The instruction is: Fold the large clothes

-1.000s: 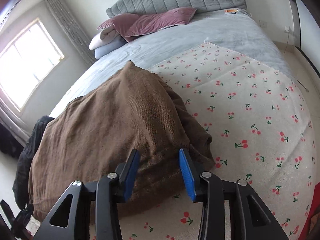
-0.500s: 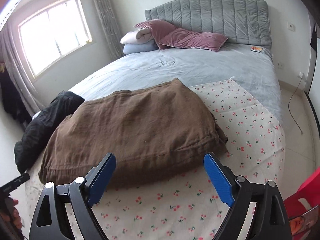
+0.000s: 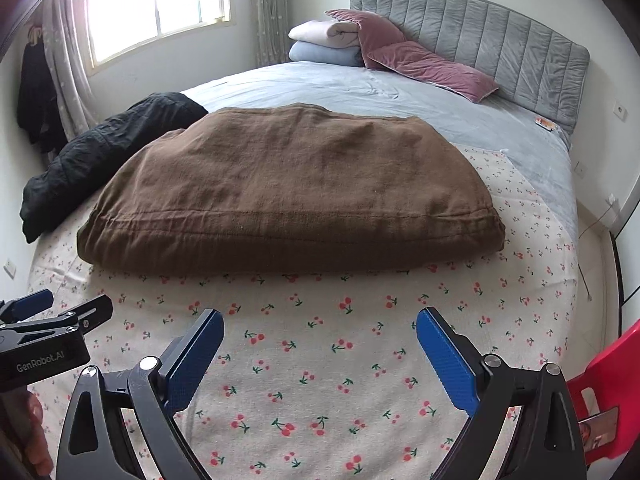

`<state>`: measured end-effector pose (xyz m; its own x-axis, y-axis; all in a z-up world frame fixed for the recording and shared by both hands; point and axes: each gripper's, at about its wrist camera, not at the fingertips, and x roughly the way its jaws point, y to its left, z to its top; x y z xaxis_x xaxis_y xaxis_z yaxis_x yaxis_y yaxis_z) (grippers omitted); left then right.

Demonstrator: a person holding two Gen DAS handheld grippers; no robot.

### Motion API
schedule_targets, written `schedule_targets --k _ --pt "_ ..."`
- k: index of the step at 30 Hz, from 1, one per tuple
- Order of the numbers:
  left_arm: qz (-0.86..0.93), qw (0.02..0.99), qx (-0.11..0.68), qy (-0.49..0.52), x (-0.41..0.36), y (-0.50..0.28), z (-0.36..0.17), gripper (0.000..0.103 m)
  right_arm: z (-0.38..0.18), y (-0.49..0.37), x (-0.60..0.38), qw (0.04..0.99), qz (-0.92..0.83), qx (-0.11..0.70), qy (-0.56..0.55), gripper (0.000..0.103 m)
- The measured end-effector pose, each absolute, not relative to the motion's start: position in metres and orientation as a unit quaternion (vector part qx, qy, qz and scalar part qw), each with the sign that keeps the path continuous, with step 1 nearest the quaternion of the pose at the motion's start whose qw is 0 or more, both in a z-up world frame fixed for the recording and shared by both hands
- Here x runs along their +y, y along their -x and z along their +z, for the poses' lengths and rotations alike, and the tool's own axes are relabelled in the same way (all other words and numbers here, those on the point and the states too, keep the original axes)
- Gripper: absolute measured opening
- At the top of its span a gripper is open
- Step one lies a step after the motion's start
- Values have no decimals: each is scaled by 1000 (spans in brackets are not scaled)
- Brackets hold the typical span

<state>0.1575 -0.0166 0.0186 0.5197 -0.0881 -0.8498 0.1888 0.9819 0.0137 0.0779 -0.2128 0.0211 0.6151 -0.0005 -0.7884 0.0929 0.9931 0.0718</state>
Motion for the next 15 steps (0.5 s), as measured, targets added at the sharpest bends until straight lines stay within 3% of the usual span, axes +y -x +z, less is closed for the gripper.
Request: schedule_targets --k 15 --pt "-79 873 473 -88 -36 -144 6 102 3 -83 -217 889 -41 454 -51 98"
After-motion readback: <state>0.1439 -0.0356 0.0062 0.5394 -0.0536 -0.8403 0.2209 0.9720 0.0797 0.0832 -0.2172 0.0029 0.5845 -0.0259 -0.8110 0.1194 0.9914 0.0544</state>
